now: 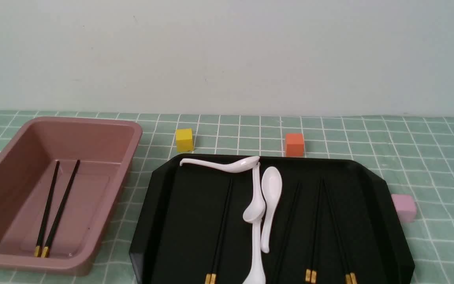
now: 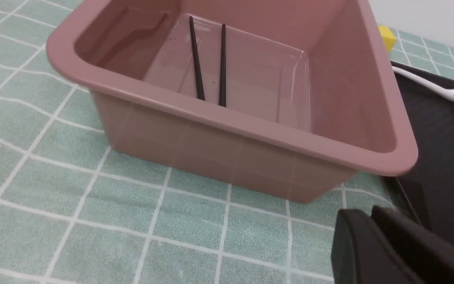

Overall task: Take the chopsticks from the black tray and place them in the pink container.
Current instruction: 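Reach over to the black tray and grasp a pair of chopsticks with the left gripper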

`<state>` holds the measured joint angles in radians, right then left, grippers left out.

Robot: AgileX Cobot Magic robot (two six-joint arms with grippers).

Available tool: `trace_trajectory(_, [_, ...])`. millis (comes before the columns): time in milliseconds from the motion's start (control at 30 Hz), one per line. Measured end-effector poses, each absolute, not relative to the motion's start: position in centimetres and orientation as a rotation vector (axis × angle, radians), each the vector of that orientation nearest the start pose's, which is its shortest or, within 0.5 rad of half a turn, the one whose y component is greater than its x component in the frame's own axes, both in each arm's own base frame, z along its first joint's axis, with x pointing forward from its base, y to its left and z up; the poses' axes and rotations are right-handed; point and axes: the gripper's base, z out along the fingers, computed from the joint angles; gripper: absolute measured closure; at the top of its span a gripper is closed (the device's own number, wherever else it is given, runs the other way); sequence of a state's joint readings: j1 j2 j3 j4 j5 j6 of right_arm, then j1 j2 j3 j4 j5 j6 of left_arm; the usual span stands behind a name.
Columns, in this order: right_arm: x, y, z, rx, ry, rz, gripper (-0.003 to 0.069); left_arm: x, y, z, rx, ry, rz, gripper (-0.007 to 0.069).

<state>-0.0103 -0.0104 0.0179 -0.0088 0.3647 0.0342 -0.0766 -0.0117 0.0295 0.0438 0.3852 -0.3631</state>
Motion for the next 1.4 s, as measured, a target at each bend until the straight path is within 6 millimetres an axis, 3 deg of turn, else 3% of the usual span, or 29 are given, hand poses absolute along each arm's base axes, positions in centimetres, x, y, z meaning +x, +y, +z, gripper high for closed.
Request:
trace_trajectory(1233, [5.27,-0.08,17.49,0.036,1.855,0.008,0.0419,5.22,-0.25,16.93,-0.244,1.879,-0.258,0.0522])
trace_trajectory(1400, [5.27,-0.08,17.49,0.036,1.855,0.008,0.0419,5.26,-0.65,17.15,-0.361,1.847,-0.411,0.0519])
